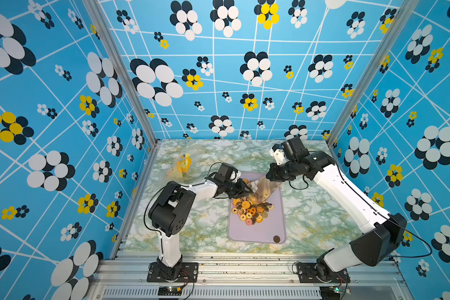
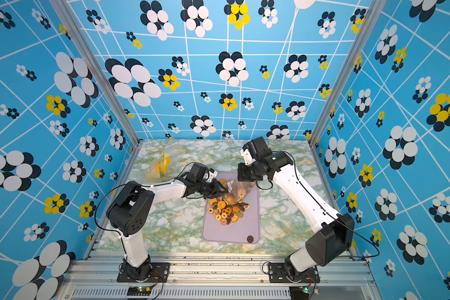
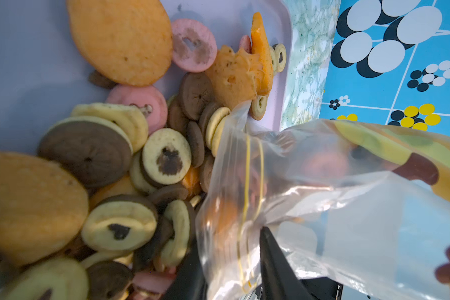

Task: Pour cookies out of the ziploc bag
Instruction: 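Pour the cookies out of the ziploc bag onto the tray.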

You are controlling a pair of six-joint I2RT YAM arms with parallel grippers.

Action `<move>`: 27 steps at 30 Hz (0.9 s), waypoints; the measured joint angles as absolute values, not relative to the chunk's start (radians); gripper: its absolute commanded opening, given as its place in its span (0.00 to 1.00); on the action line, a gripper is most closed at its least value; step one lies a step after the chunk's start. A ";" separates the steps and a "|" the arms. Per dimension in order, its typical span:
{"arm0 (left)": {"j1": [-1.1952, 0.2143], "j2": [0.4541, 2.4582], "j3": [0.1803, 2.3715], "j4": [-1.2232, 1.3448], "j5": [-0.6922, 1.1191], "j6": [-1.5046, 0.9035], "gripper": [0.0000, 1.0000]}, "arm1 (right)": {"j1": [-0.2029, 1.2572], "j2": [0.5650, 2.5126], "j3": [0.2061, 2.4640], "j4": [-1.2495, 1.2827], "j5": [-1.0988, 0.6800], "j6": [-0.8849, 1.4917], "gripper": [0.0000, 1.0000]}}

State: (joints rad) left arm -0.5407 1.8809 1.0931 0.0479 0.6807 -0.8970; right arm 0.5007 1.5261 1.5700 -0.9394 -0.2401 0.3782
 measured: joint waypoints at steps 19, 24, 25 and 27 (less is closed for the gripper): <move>-0.530 1.880 1.084 0.048 0.681 -0.896 0.25 | 0.508 1.528 1.570 -0.936 -0.237 0.378 0.00; -0.512 1.849 1.080 0.032 0.677 -0.888 0.41 | 0.516 1.528 1.569 -0.936 -0.237 0.379 0.00; -0.509 1.837 1.080 0.026 0.674 -0.884 0.46 | 0.523 1.528 1.567 -0.934 -0.237 0.380 0.00; -0.504 1.814 1.079 0.018 0.669 -0.877 0.55 | 0.540 1.528 1.559 -0.930 -0.238 0.382 0.00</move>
